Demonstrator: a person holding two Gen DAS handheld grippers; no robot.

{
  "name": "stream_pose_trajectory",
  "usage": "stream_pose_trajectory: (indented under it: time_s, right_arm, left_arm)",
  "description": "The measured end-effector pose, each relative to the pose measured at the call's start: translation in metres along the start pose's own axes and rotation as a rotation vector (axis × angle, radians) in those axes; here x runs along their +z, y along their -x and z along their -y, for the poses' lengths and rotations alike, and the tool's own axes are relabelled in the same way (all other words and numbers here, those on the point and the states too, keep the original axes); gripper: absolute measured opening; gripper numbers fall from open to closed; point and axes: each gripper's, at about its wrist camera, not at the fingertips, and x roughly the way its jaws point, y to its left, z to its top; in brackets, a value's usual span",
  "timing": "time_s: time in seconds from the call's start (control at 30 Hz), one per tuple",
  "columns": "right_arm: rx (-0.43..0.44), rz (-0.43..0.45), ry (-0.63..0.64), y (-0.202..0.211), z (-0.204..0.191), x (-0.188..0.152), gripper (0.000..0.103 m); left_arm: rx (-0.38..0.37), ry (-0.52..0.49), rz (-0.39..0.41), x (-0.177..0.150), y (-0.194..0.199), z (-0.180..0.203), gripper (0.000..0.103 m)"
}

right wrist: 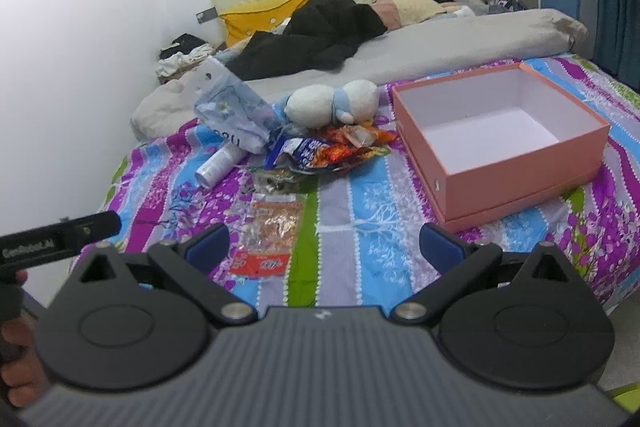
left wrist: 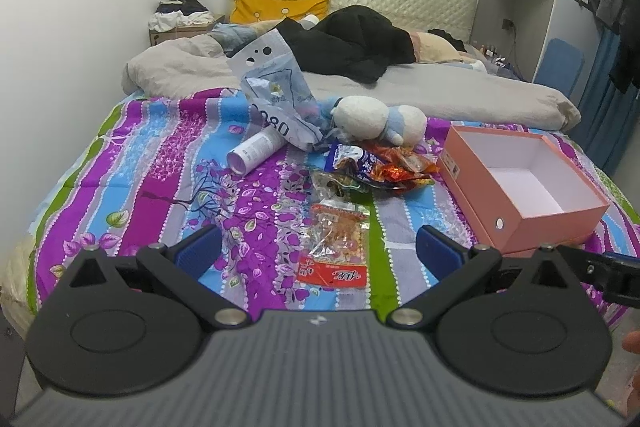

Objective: Organize snacks
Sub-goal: 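Grasp the red foil candy with the right tool while the left tool reaches the clear meat bag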

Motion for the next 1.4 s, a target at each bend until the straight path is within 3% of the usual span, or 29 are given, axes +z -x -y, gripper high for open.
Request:
stream_pose_trajectory:
  time_s: [0.33, 0.57, 0.9, 1.0, 1.13, 1.3, 1.4]
  right_arm:
    - [0.006, 0.023, -0.006, -0.004, 0.004, 0.000, 0.098]
    - [0.003, 0.002, -0.001, -0.032, 0.010, 0.011, 0.098]
    - [0.020, -0.082, 0.051, -0.139, 0.006, 0.047, 0.098]
    - [0.036, -0.119, 0.059, -0.163, 0.001, 0.070, 0.099]
    - [-0.004, -0.104, 0.087, -0.196, 0.003, 0.098, 0.099]
    - [0.052, -0.185, 0.085, -0.269, 0.017, 0.111, 0.099]
    - [0.070, -0.222, 0.081, -0.311, 0.025, 0.109, 0.098]
  left_arm:
    - [-0.002, -0.007, -0.021, 0.002, -0.015, -0.003, 0.103]
    - [-0.004, -0.008, -0.083, 0.011, -0.059, -0.003, 0.103]
    - [-0.022, -0.013, -0.208, 0.043, -0.179, -0.021, 0.103]
    - [-0.023, -0.014, -0.248, 0.066, -0.199, -0.022, 0.103]
    - [-0.058, 0.027, -0.296, 0.084, -0.225, -0.024, 0.103]
    - [-0.105, -0.008, -0.361, 0.066, -0.274, -0.014, 0.103]
    - [-0.133, 0.040, -0.394, 0.044, -0.307, -0.017, 0.103]
